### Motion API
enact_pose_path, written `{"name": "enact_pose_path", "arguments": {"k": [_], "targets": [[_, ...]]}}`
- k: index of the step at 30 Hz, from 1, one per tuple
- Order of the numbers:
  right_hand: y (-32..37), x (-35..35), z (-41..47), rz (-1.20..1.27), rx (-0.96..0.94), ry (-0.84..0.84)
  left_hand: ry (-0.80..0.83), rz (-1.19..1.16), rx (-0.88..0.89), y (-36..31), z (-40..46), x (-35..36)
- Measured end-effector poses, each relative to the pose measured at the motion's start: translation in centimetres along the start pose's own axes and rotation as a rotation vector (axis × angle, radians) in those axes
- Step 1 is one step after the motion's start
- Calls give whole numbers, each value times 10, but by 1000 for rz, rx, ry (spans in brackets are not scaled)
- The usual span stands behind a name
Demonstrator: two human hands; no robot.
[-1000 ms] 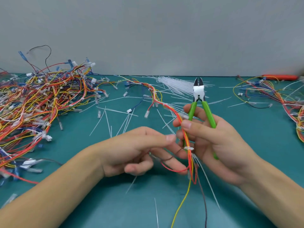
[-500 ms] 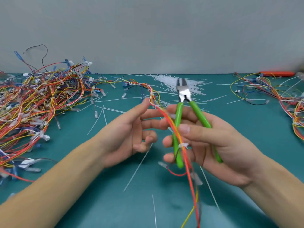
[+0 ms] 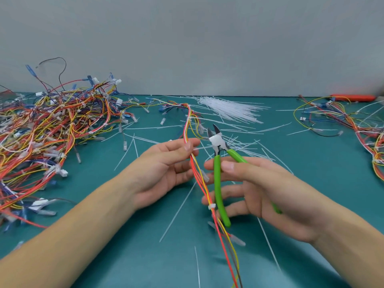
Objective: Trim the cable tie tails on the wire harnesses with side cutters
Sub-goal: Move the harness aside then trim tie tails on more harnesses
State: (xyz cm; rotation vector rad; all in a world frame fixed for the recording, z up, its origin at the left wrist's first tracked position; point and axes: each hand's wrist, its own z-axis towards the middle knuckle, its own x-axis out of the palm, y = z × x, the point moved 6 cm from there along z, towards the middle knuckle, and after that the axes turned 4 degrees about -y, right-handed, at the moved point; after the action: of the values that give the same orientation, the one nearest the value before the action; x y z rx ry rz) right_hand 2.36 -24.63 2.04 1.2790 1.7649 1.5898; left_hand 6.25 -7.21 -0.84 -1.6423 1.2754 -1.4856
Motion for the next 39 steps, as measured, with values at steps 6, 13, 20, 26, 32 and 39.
{"name": "enact_pose_path", "arguments": {"k": [6,13,20,26,32,39], "targets": [[4,-7,-5,-156,78,-14,-9,-79,18,-4,0,-1],[4,-12,-1,-611,-71,-250,-95,-88,65,-3,-2,-2],[12,-15,-5,-842,-116,-305,-121,-113,81,-4,-2,-3],[12,-14,-8,-901,-80,-319,-147,-135,94,-7,-3,-5],[12,-9,-8,-901,-67,-325,-139,-99,78,-4,-4,-2],[13,-10,-7,-907,-85,-356,-138,-105,76,-2,-4,-1]]}}
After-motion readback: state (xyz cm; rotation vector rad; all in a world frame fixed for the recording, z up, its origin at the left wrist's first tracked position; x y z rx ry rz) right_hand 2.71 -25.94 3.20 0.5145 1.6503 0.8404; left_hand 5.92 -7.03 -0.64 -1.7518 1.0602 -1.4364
